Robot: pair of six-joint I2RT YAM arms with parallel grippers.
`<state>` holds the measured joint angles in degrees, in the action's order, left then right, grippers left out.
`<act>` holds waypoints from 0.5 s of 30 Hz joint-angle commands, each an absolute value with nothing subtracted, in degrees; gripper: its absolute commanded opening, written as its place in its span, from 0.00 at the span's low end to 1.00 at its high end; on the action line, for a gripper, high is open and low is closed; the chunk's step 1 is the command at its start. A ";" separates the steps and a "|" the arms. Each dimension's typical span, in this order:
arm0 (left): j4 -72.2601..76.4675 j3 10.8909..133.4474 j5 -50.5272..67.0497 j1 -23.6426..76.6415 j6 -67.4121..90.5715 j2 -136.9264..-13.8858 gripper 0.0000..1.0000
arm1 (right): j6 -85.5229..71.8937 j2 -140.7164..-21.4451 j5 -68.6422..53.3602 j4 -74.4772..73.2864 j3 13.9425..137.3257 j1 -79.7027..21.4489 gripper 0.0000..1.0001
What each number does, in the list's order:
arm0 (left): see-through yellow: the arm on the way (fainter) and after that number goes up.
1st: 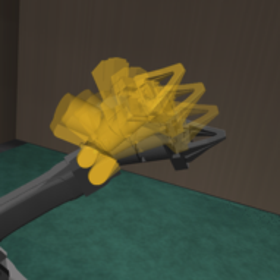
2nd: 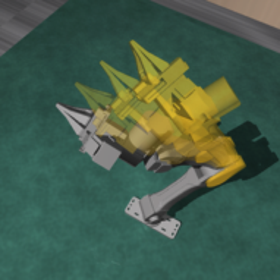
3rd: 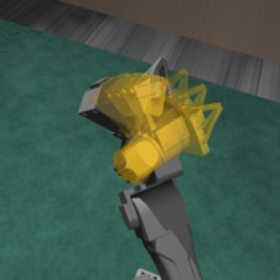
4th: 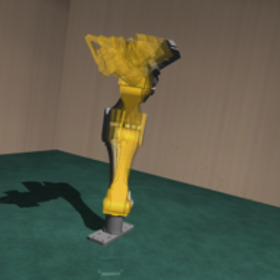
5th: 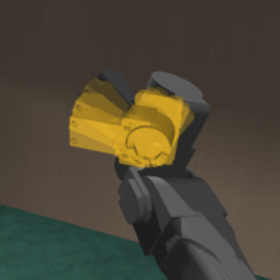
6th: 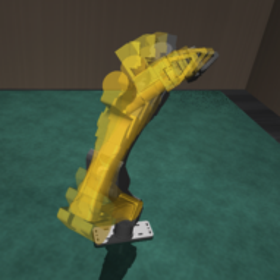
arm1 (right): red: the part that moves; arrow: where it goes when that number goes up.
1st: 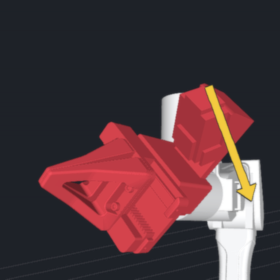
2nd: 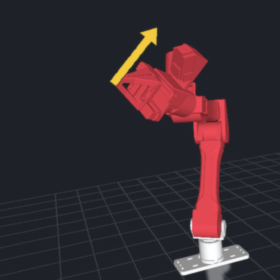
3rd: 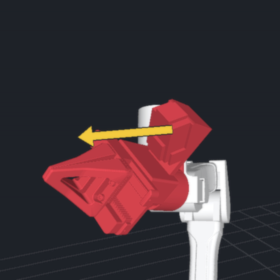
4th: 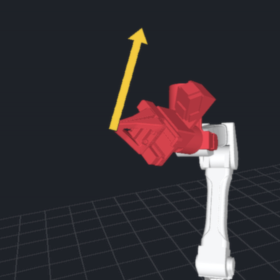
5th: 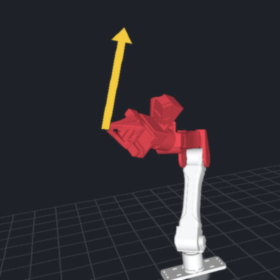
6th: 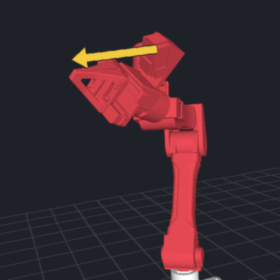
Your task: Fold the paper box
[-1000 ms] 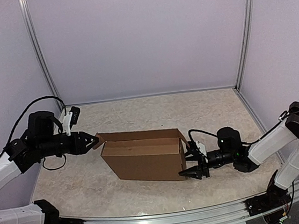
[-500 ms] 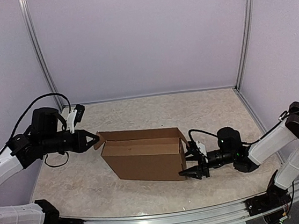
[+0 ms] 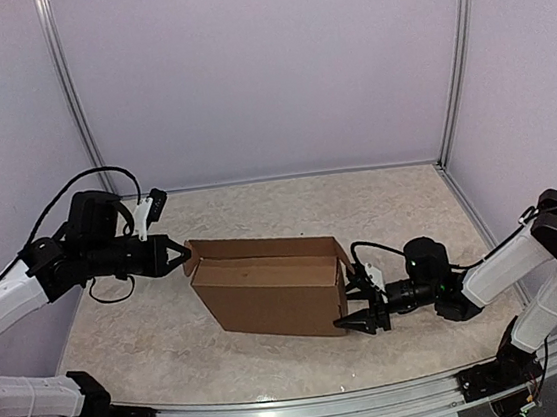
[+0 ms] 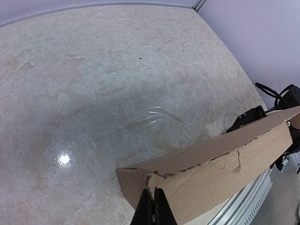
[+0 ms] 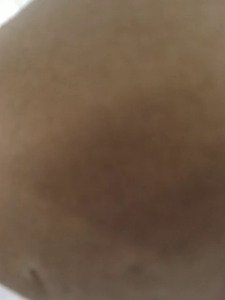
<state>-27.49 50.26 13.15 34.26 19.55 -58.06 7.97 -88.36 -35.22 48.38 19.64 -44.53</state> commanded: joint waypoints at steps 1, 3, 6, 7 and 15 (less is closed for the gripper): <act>-29.50 51.84 14.15 35.62 21.89 -59.71 0.00 | 9.18 -89.34 -34.72 48.21 19.59 -44.30 0.03; -29.50 52.24 14.19 35.83 22.35 -60.01 0.00 | 9.29 -89.50 -34.60 48.08 19.68 -44.38 0.03; -30.19 53.40 14.51 35.86 23.43 -60.51 0.00 | 9.59 -89.63 -34.29 47.47 19.93 -44.55 0.03; -30.42 53.96 14.71 35.86 23.85 -60.65 0.00 | 9.76 -89.68 -34.15 47.28 19.99 -44.65 0.03; -31.90 56.20 15.07 36.03 26.49 -61.25 0.00 | 10.67 -90.22 -31.87 45.31 20.72 -45.36 0.03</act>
<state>-30.20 54.11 13.26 35.20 24.47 -60.88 9.82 -89.06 -34.13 47.11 19.68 -44.88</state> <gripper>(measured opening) 0.007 0.617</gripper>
